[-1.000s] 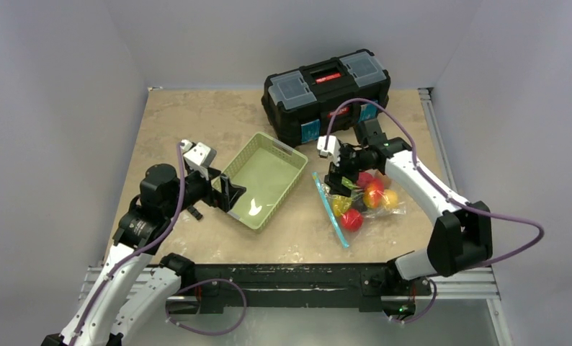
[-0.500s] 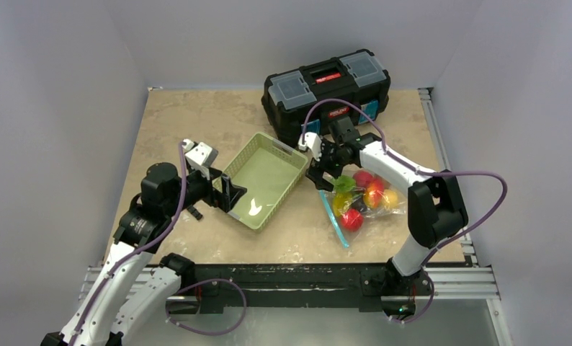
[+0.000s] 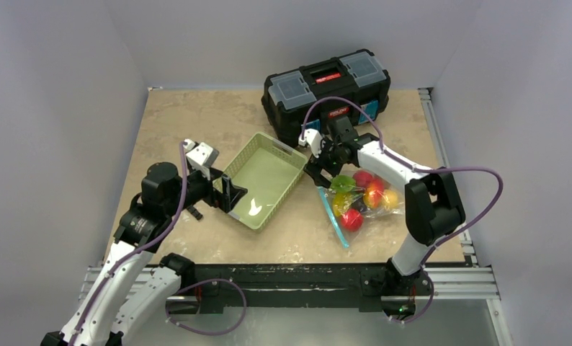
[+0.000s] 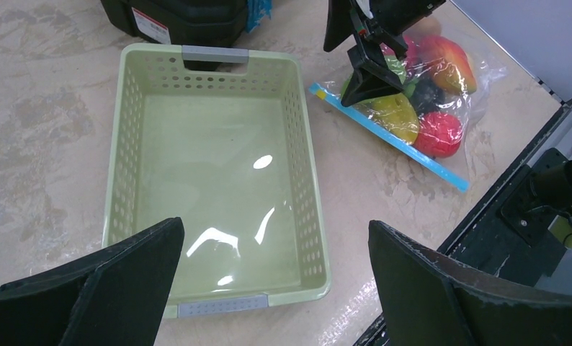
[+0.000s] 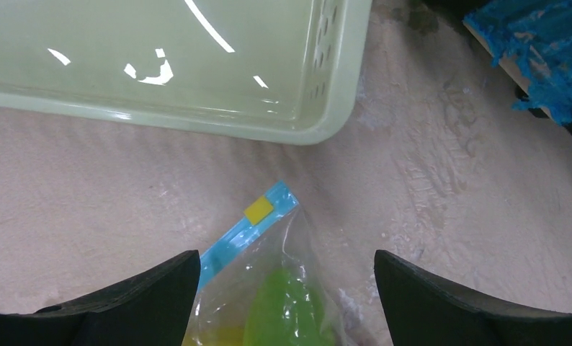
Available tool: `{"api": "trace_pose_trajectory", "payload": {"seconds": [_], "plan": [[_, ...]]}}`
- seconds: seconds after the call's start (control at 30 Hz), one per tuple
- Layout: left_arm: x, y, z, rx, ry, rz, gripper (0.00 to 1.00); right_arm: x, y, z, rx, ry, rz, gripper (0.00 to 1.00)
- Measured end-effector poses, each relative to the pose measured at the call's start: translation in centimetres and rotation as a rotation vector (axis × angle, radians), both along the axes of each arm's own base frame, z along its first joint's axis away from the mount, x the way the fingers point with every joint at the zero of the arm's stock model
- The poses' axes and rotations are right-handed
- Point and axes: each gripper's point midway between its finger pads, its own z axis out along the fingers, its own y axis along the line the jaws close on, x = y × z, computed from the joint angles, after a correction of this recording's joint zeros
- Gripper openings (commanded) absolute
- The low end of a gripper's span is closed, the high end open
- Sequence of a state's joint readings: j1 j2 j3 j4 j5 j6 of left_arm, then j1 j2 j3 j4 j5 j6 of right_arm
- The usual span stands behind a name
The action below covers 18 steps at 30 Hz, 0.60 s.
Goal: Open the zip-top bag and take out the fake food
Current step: Pick up the zipper food storage bag at the center of the board.
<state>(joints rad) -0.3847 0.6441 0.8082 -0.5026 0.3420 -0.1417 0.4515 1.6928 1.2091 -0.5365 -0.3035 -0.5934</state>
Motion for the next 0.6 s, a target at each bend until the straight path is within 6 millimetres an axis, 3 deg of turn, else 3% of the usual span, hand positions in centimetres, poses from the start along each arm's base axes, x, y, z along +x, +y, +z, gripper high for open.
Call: {"api": "trace_pose_trajectory", "payload": {"seconds": [0.13, 0.2, 0.47, 0.6], "plan": [[0.0, -0.1, -0.1, 0.002, 0.001, -0.008, 1.00, 0.2, -0.4, -1.0, -0.030, 0.015, -0.028, 0.81], [-0.1, -0.1, -0.1, 0.001, 0.003, -0.011, 1.00, 0.2, -0.6, -1.3, -0.035, 0.021, -0.033, 0.70], [-0.3, -0.4, -0.1, -0.004, 0.007, -0.030, 0.99, -0.4, -0.9, -1.6, -0.034, 0.060, -0.032, 0.03], [-0.5, -0.7, 0.0, -0.011, 0.009, -0.053, 0.99, -1.2, -0.7, -1.7, -0.019, 0.091, -0.015, 0.00]]}}
